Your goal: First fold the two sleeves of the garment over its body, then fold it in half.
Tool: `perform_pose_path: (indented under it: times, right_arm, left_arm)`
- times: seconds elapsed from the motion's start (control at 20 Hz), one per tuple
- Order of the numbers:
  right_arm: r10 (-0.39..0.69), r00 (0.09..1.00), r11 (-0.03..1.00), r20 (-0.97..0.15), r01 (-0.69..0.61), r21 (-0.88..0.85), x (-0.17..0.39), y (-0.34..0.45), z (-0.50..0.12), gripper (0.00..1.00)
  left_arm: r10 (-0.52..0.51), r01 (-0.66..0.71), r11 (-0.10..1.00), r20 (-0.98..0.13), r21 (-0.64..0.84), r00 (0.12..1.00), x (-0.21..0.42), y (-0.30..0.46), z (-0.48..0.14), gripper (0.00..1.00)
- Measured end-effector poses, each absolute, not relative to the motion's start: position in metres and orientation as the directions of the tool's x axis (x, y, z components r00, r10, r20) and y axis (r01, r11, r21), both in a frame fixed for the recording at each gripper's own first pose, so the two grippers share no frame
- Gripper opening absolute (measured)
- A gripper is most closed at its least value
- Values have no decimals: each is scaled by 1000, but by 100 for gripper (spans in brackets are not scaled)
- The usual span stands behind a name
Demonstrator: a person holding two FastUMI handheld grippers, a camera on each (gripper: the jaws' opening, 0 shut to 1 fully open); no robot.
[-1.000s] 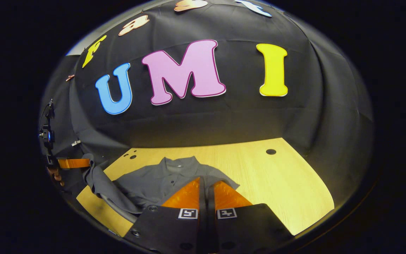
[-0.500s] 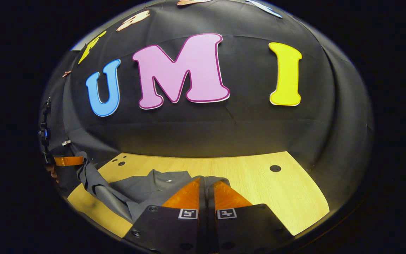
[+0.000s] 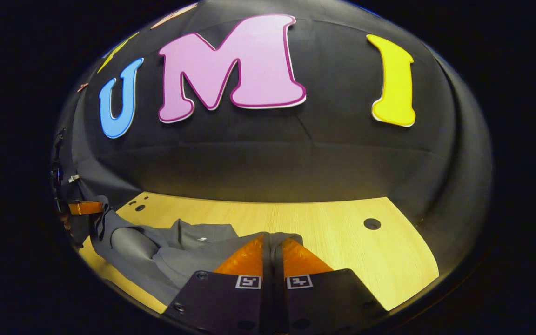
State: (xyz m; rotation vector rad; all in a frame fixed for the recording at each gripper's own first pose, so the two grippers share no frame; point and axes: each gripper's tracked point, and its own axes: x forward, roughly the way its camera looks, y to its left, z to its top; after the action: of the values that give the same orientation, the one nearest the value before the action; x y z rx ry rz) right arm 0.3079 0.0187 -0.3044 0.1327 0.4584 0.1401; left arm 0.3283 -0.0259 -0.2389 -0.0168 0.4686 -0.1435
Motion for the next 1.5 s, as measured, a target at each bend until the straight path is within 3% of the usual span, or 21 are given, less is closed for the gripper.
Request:
perform_pose_path:
  times: [0.4, 0.85, 0.9, 1.1, 1.2, 1.25, 1.35, 1.4, 1.45, 1.5]
  right_arm:
    - [135, 844, 988, -519, -75, 135, 334, 21, -371, 5]
    - [147, 777, 986, -613, -63, 157, 333, 26, -423, 8]
    - [153, 771, 984, -618, -60, 168, 333, 28, -425, 10]
    - [163, 767, 982, -621, -63, 181, 331, 30, -424, 29]
    - [171, 763, 982, -623, -81, 171, 326, 34, -421, 41]
    - [173, 763, 982, -622, -89, 164, 325, 35, -419, 57]
    - [178, 766, 982, -618, -99, 160, 321, 38, -411, 59]
    - [175, 768, 983, -616, -99, 156, 320, 38, -408, 62]
    - [171, 771, 983, -613, -97, 153, 319, 38, -403, 76]
    - [170, 775, 984, -609, -96, 153, 318, 37, -397, 70]
  left_arm:
    - [-104, 131, 991, -521, 15, 847, 368, -27, -302, 5]
    - [-53, 86, 996, -609, 25, 792, 372, -16, -356, 5]
    - [-53, 82, 996, -611, 19, 790, 373, -16, -358, 2]
    - [-45, 75, 997, -605, 23, 795, 371, -14, -356, 16]
    - [-36, 69, 997, -596, 33, 802, 372, -11, -353, 28]
    - [-44, 74, 997, -593, 28, 804, 370, -13, -350, 43]
    - [-49, 86, 996, -586, 36, 809, 367, -17, -343, 73]
    - [-54, 97, 994, -581, 43, 812, 366, -19, -339, 72]
    - [-63, 110, 993, -575, 47, 815, 364, -22, -335, 80]
    - [-70, 121, 991, -567, 53, 821, 363, -24, -330, 83]
